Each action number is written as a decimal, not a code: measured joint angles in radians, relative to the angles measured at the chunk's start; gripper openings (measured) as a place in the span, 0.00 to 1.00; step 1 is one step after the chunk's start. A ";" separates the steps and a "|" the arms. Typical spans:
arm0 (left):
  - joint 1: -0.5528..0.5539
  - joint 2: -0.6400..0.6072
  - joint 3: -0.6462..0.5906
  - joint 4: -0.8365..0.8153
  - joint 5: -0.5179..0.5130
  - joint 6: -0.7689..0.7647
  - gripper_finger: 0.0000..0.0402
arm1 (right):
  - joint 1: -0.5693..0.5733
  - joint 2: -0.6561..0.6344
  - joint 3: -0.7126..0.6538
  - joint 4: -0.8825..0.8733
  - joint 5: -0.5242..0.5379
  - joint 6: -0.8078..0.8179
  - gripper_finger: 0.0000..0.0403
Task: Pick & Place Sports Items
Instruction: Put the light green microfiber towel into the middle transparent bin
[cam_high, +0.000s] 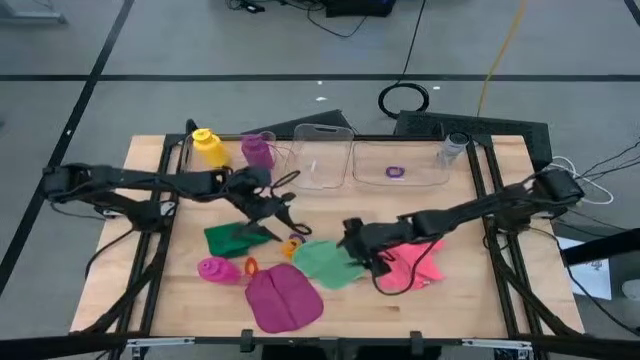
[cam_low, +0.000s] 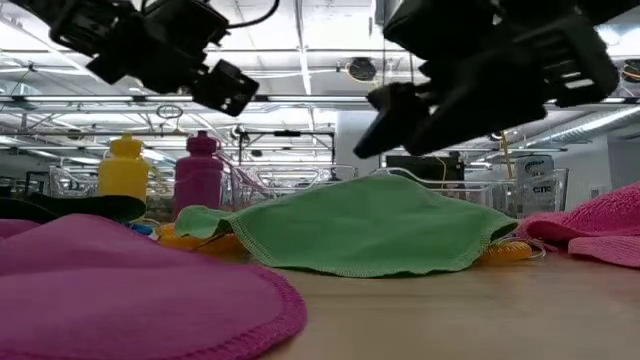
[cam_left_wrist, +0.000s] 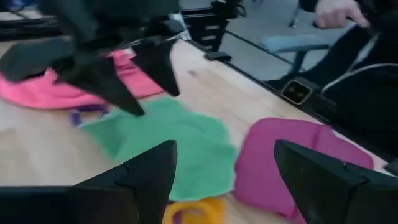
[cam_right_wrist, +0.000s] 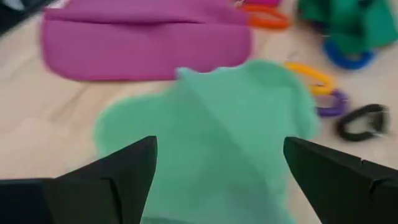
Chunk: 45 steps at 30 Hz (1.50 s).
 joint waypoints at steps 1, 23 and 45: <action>-0.013 0.000 0.000 0.016 -0.019 -0.009 0.57 | -0.003 0.002 0.000 0.000 -0.025 -0.001 0.65; -0.044 0.000 0.000 0.111 -0.096 -0.106 0.57 | -0.131 0.075 -0.002 -0.006 -0.077 -0.128 0.47; -0.153 0.000 0.000 0.099 -0.341 -0.215 0.57 | -0.132 -0.080 -0.002 0.097 0.088 -0.260 0.00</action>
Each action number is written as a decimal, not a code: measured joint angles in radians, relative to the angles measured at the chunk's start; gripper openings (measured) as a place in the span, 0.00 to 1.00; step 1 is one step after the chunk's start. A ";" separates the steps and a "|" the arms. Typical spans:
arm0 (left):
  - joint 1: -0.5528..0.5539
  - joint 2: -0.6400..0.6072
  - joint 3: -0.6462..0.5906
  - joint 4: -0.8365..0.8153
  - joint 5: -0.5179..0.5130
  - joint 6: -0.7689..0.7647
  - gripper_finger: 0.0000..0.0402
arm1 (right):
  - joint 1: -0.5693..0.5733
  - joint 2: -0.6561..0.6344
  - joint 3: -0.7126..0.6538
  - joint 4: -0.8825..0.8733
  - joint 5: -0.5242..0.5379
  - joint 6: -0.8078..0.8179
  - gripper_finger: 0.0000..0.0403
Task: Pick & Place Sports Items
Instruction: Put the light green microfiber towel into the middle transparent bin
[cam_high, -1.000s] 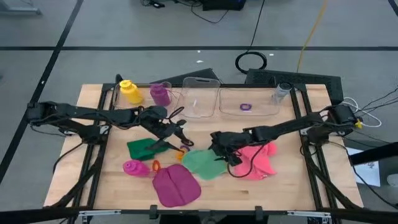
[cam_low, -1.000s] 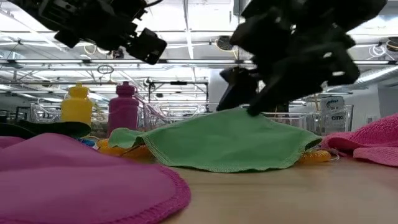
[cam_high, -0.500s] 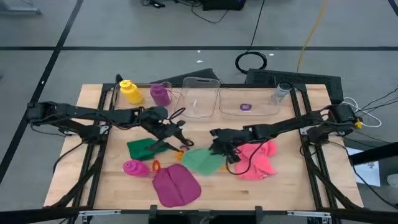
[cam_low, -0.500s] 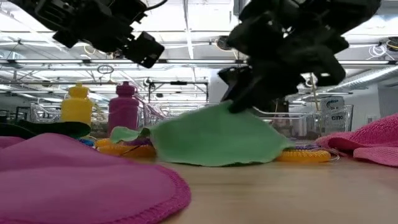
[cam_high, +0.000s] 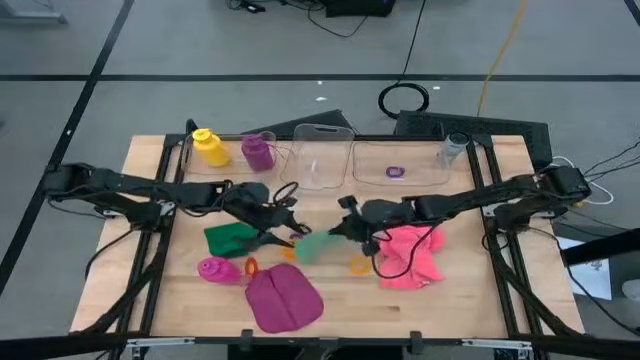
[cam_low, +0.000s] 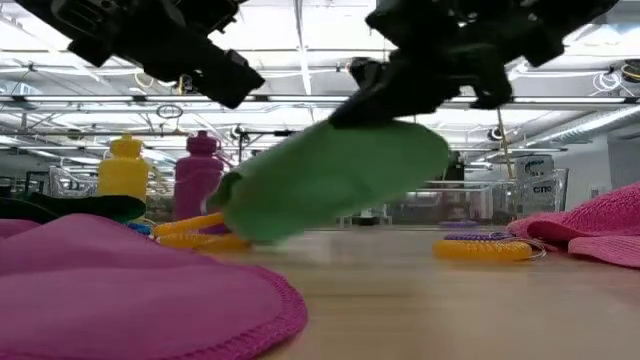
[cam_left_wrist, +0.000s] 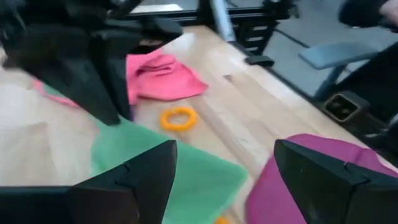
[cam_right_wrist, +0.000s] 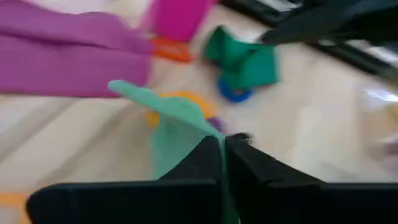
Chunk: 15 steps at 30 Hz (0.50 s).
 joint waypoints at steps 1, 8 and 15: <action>-0.003 0.000 0.000 0.001 -0.026 -0.009 0.57 | 0.000 -0.011 0.000 0.002 0.029 0.003 0.00; -0.055 0.000 0.000 0.116 -0.154 -0.048 0.57 | -0.020 -0.054 0.000 0.032 0.223 0.130 0.00; -0.102 0.002 0.000 0.155 -0.509 0.003 0.57 | -0.055 -0.054 0.000 0.080 0.230 0.208 0.00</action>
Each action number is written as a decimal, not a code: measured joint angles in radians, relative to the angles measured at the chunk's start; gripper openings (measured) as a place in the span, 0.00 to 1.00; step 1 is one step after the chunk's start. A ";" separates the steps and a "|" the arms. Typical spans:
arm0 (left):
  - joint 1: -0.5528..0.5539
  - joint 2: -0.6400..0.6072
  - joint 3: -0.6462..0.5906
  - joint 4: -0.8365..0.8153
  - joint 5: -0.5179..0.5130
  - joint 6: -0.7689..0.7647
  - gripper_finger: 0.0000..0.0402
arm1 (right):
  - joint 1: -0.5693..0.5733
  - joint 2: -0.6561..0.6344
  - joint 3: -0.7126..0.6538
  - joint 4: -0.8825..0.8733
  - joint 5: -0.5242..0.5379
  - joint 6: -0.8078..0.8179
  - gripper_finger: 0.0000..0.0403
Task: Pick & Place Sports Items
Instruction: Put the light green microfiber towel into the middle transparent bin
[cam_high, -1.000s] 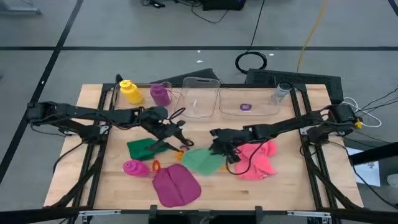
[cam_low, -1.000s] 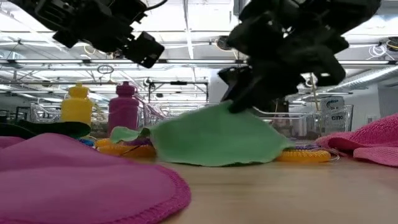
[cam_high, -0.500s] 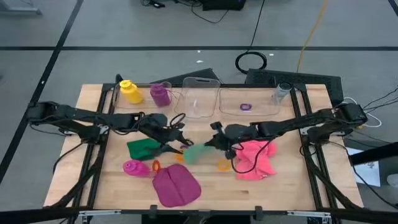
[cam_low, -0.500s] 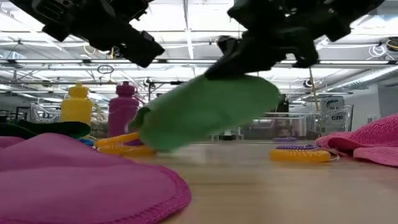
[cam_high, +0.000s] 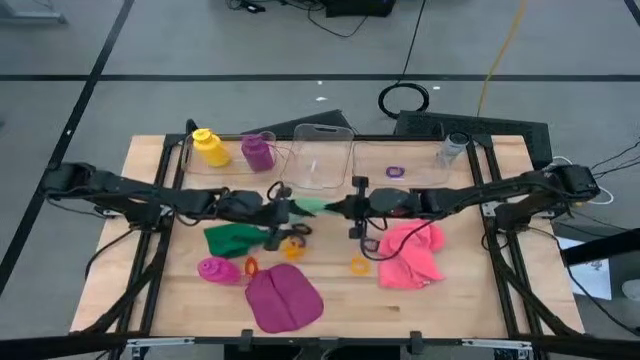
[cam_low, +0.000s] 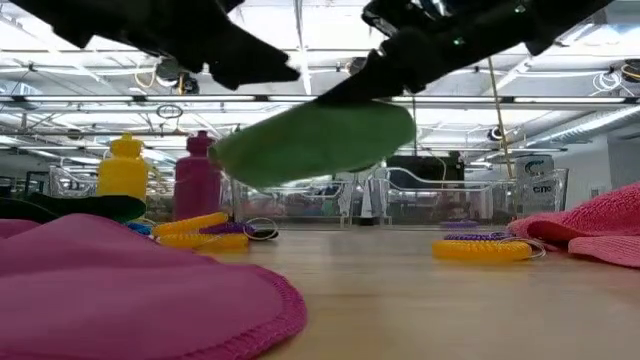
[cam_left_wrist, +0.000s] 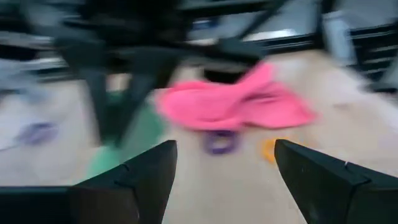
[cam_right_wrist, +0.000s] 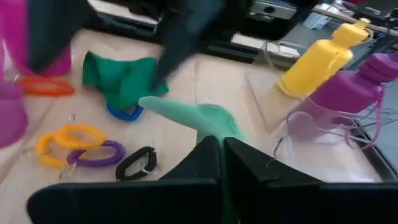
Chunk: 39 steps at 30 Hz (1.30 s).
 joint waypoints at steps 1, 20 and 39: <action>-0.004 0.003 0.000 0.000 -0.043 0.007 0.57 | -0.004 0.000 0.000 0.009 0.000 0.009 0.00; -0.013 0.072 0.000 0.007 -0.494 0.108 0.57 | -0.012 0.000 0.000 0.091 0.000 0.022 0.00; 0.039 0.071 0.000 -0.041 -0.308 0.082 0.31 | -0.008 0.000 0.000 0.100 -0.058 0.021 0.00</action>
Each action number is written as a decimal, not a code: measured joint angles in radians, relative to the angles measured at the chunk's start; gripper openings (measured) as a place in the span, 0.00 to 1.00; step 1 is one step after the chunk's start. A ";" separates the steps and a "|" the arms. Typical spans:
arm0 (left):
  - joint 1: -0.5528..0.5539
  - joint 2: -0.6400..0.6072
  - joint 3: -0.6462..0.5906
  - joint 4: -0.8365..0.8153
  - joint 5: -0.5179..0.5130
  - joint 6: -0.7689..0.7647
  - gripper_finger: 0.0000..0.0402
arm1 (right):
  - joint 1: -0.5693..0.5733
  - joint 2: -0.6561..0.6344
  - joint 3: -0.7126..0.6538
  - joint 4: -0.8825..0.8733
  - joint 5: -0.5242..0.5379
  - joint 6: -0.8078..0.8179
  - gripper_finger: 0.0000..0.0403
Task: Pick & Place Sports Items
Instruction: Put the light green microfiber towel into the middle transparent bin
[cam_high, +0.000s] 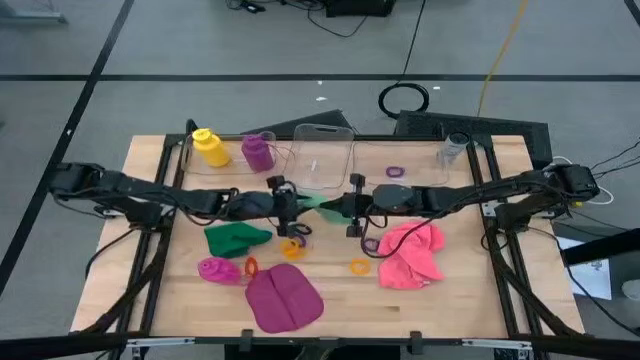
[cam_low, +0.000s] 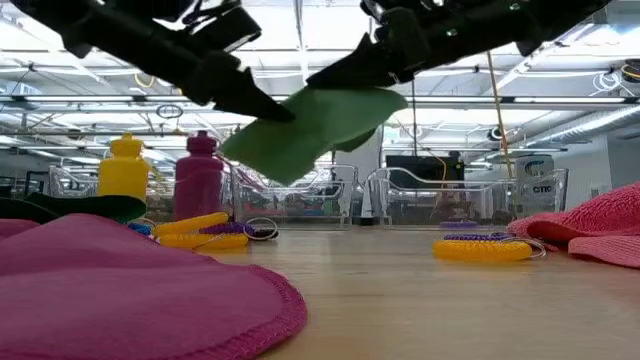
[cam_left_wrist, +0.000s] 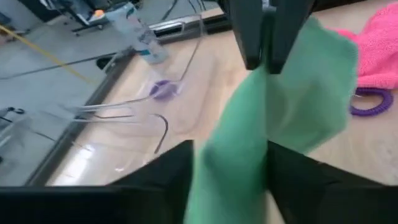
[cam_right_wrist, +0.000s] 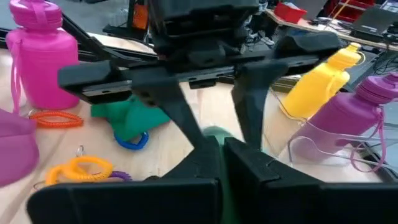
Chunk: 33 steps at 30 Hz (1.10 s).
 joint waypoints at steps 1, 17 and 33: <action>0.005 0.000 0.000 -0.002 0.009 -0.001 0.27 | 0.000 0.000 0.000 0.000 0.000 -0.001 0.00; 0.023 0.000 0.146 -0.310 0.122 0.016 0.02 | 0.000 0.000 0.000 -0.009 -0.078 -0.071 0.02; 0.247 0.000 0.446 -0.659 0.253 0.107 0.00 | 0.004 -0.109 0.001 -0.155 0.242 -0.212 0.48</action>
